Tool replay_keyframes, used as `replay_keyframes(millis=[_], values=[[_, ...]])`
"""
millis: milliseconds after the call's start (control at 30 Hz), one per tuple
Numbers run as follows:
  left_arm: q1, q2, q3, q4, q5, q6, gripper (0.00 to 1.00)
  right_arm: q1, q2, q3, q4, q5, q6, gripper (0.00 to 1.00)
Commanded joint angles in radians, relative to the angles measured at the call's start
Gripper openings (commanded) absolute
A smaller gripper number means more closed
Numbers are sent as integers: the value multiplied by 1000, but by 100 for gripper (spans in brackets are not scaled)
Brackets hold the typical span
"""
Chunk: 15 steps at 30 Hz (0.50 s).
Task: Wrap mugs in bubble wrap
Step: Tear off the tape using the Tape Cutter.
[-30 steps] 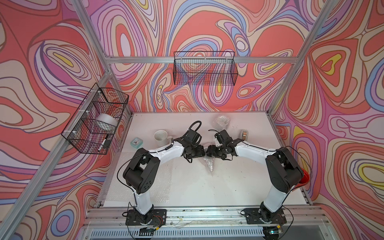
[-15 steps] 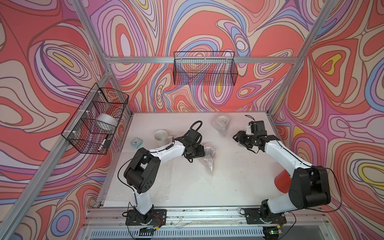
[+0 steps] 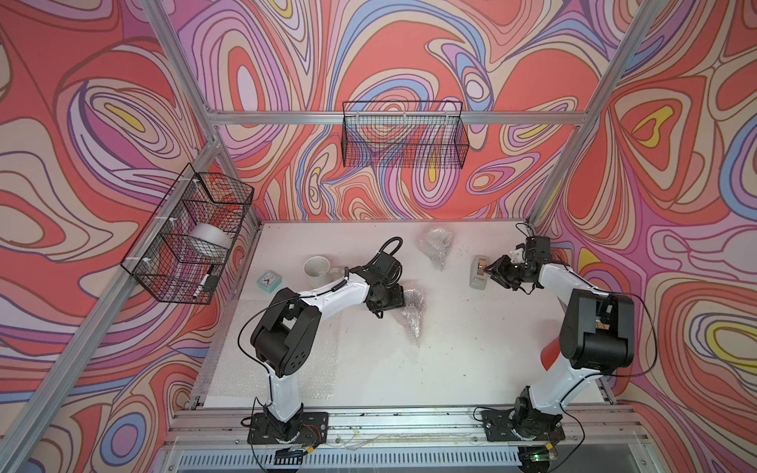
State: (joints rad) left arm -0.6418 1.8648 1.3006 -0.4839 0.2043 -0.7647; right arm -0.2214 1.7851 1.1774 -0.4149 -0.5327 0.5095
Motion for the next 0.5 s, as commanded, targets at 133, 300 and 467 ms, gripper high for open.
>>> replay_keyframes(millis=[133, 300, 467], values=[[-4, 38, 20, -95, -49, -19, 65, -26, 93, 43, 11, -107, -35, 38], [-3, 42, 25, -96, -44, -21, 65, -27, 132, 56, 35, -158, -46, 38], [-4, 40, 20, -96, -42, -22, 64, -27, 138, 54, 51, -162, -57, 37]])
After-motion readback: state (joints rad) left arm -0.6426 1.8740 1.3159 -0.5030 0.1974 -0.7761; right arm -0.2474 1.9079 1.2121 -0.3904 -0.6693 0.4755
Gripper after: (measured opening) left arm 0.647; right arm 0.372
